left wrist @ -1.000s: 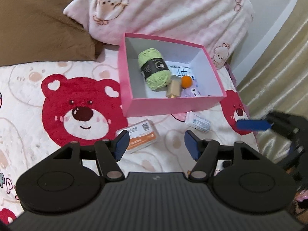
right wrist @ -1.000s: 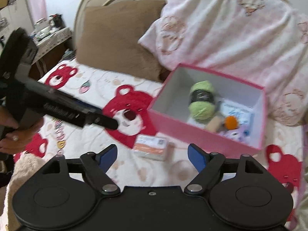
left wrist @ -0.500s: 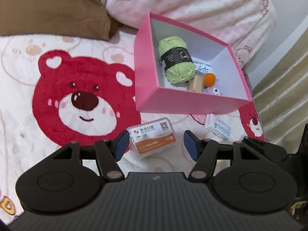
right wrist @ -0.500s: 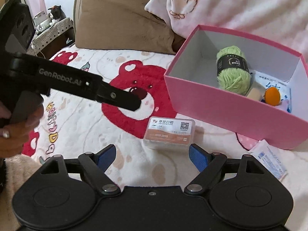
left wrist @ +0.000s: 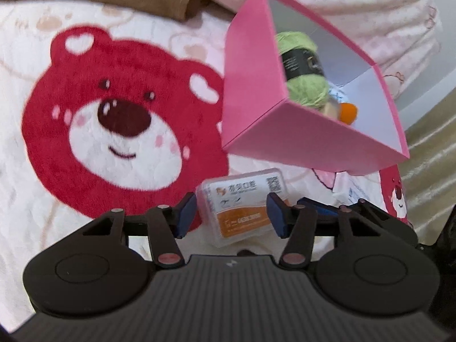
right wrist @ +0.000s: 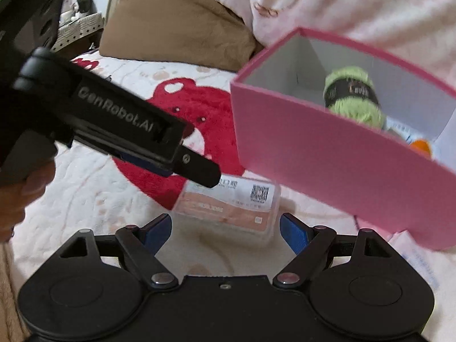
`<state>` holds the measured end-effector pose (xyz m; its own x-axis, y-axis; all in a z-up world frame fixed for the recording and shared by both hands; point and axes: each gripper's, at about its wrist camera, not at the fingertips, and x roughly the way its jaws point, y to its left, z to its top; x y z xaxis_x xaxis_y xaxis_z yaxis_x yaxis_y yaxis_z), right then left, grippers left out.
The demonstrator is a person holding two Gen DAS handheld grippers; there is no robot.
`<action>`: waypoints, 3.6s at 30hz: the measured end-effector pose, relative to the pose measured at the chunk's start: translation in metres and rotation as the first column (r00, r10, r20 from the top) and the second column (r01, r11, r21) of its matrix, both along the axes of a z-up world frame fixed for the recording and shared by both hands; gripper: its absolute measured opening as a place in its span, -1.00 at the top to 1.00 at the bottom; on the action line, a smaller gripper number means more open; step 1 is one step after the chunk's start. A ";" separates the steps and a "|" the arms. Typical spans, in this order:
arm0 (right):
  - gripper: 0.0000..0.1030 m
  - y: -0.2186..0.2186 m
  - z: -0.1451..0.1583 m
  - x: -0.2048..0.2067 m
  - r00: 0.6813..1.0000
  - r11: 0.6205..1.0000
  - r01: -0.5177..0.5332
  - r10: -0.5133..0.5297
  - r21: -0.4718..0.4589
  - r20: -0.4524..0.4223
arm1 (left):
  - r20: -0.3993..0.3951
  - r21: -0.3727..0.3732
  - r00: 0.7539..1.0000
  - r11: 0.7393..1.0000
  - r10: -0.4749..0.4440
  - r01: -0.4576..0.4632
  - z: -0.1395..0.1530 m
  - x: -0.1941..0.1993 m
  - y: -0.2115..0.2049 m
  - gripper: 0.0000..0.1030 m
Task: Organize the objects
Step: 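Move the left tool to the orange-white dental floss box and close on it, then lift the floss box with the left tool and carry it over the pink box, then lower the floss box into the pink box and open the left tool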
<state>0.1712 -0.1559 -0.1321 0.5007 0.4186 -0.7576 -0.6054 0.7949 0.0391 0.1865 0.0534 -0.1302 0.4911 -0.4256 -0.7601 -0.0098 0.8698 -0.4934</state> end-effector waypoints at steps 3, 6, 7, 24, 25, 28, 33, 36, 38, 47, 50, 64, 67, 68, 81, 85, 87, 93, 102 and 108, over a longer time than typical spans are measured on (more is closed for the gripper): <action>-0.74 0.002 -0.012 0.008 0.999 0.999 0.033 -0.033 -0.037 -0.001 | -0.047 -0.037 0.998 0.999 0.030 -0.032 -0.006 0.002 0.005 0.03; -0.74 0.006 -0.023 0.012 0.998 0.996 0.049 -0.051 -0.076 -0.021 | -0.036 -0.037 0.999 0.999 0.035 -0.036 -0.009 0.003 0.004 0.03; -0.74 0.007 -0.024 0.011 0.999 0.996 0.046 -0.047 -0.079 -0.017 | -0.040 -0.038 0.999 0.999 0.035 -0.036 -0.011 0.004 0.003 0.06; -0.81 0.000 -0.006 -0.003 0.995 0.998 0.066 -0.066 -0.008 -0.081 | -0.034 -0.136 0.999 0.991 -0.008 0.004 -0.027 -0.005 -0.006 0.10; -0.82 -0.003 -0.004 -0.006 0.993 0.997 0.071 -0.071 -0.006 -0.093 | -0.043 -0.141 0.999 0.990 -0.012 0.006 -0.027 -0.008 -0.007 0.10; -0.82 -0.011 -0.001 -0.016 0.987 0.996 0.084 -0.082 0.016 -0.135 | -0.048 -0.134 0.999 0.991 -0.025 0.018 -0.028 -0.015 -0.013 0.11; -0.83 -0.016 -0.012 -0.019 0.987 0.997 0.077 -0.075 0.008 -0.144 | -0.050 -0.088 0.997 0.995 -0.057 0.052 -0.028 -0.016 -0.021 0.12; -0.84 -0.013 -0.017 -0.017 0.988 0.996 0.090 -0.088 0.015 -0.125 | -0.049 -0.091 0.997 0.994 -0.064 0.059 -0.030 -0.014 -0.021 0.10; -0.87 -0.010 -0.019 -0.020 0.992 0.997 0.081 -0.081 -0.005 -0.092 | -0.047 -0.092 0.997 0.994 -0.061 0.056 -0.030 -0.015 -0.021 0.10; -0.85 -0.024 -0.007 -0.033 0.993 0.997 0.080 -0.081 -0.006 -0.088 | 0.004 -0.025 0.994 0.994 -0.109 0.109 -0.010 -0.034 -0.034 0.13; -0.85 -0.028 0.002 -0.043 0.994 0.998 0.065 -0.065 -0.007 -0.083 | 0.019 -0.015 0.993 0.993 -0.119 0.119 0.001 -0.046 -0.037 0.15; -0.85 -0.043 0.047 -0.077 0.999 0.999 0.031 -0.030 0.018 -0.041 | 0.161 -0.027 0.983 0.996 -0.084 0.089 0.056 -0.107 -0.055 0.14; -0.85 -0.046 0.055 -0.081 0.999 0.999 0.028 -0.027 0.023 -0.024 | 0.165 -0.014 0.984 0.997 -0.070 0.073 0.065 -0.111 -0.060 0.14; -0.85 -0.048 0.060 -0.083 0.999 0.999 0.027 -0.027 0.024 -0.021 | 0.163 -0.014 0.984 0.997 -0.067 0.070 0.068 -0.112 -0.062 0.14; -0.85 -0.067 0.143 -0.062 0.997 0.998 0.034 -0.038 0.060 0.070 | 0.233 0.005 0.960 0.987 -0.156 0.159 0.154 -0.080 -0.073 0.14; -0.85 -0.067 0.172 -0.046 0.993 0.998 0.007 -0.015 0.065 0.114 | 0.240 0.000 0.961 0.990 -0.140 0.144 0.176 -0.062 -0.071 0.14; -0.85 -0.067 0.184 -0.036 0.991 0.998 -0.007 -0.002 0.068 0.133 | 0.247 0.004 0.960 0.991 -0.132 0.135 0.184 -0.051 -0.070 0.14; -0.78 -0.067 0.198 0.007 0.995 0.995 0.009 -0.019 0.099 0.102 | 0.274 0.009 0.956 0.994 -0.104 0.106 0.196 -0.013 -0.069 0.13; -0.66 -0.071 0.170 0.078 0.997 0.995 0.039 -0.044 0.093 0.056 | 0.173 -0.045 0.983 0.997 -0.062 0.071 0.146 0.049 -0.078 0.10; -0.34 -0.077 0.128 0.112 0.993 0.988 0.103 -0.095 0.114 -0.077 | 0.116 -0.010 0.992 0.999 -0.042 0.044 0.106 0.081 -0.082 0.10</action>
